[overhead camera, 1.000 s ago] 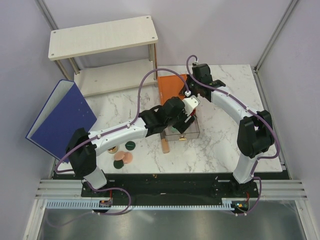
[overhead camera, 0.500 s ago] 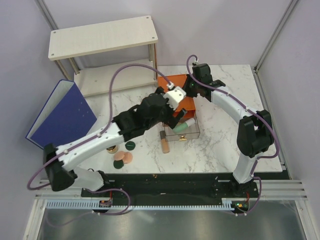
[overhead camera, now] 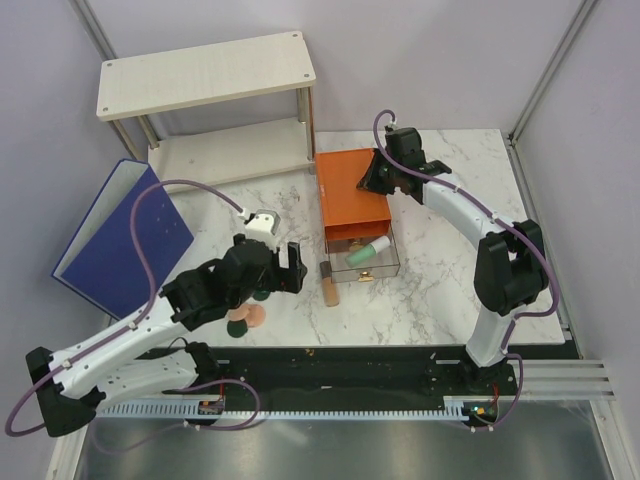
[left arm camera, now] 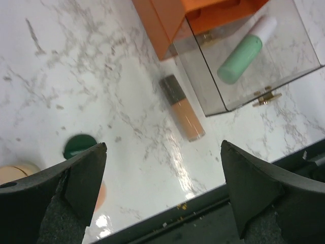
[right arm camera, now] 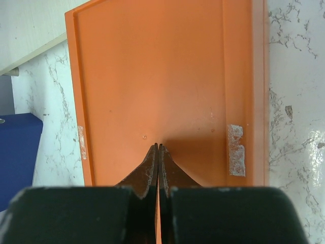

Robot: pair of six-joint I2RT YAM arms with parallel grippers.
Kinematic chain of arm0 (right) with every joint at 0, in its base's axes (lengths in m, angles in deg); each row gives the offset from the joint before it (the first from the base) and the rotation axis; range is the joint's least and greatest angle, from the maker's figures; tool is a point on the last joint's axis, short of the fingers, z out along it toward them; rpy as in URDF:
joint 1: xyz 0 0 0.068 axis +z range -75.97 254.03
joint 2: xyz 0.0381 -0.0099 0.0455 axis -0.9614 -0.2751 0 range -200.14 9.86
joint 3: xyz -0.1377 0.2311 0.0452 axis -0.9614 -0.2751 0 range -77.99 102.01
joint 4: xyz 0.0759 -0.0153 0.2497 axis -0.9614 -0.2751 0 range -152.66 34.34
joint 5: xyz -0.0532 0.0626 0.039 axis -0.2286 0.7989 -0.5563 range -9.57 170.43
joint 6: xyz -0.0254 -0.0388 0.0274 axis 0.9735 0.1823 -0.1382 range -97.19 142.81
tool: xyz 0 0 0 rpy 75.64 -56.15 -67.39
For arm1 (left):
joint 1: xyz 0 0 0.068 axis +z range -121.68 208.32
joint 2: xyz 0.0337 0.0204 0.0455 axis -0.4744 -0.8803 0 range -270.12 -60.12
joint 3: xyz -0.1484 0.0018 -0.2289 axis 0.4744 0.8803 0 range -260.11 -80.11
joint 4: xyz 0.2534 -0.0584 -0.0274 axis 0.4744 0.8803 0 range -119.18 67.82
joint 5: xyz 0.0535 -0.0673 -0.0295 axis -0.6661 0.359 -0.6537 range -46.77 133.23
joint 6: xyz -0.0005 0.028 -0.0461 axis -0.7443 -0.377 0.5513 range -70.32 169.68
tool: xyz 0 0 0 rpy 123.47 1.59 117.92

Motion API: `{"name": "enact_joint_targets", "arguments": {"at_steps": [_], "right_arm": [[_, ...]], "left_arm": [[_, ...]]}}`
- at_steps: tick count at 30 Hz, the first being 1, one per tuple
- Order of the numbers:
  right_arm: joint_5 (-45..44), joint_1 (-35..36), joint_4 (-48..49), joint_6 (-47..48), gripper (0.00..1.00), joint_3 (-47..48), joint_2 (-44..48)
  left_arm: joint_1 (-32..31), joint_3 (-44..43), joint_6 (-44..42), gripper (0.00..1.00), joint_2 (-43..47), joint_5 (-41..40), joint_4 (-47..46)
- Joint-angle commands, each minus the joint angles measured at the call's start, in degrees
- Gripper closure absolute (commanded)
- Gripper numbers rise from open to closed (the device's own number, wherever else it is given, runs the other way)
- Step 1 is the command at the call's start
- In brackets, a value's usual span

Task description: Organize the makeup

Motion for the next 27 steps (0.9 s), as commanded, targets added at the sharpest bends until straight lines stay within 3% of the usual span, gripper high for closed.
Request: {"name": "enact_joint_targets", "arguments": {"at_steps": [1, 7, 18, 27], "right_arm": [[-0.2, -0.2, -2.4, 1.4, 1.00, -2.4, 0.5], [0.1, -0.1, -2.3, 1.3, 1.00, -3.8, 1.2], [0.6, -0.2, -2.1, 1.5, 1.00, -6.2, 2.2], [0.8, -0.1, -2.1, 1.6, 1.00, -5.9, 2.2]], "left_arm": [[1.7, 1.0, 13.1, 0.01, -3.8, 10.9, 4.8], [3.8, 6.5, 19.3, 0.01, -11.5, 18.3, 1.3], [4.4, 17.8, 30.0, 0.02, -19.3, 26.2, -22.2], [4.5, 13.2, 35.9, 0.02, -29.2, 22.9, -25.3]]}}
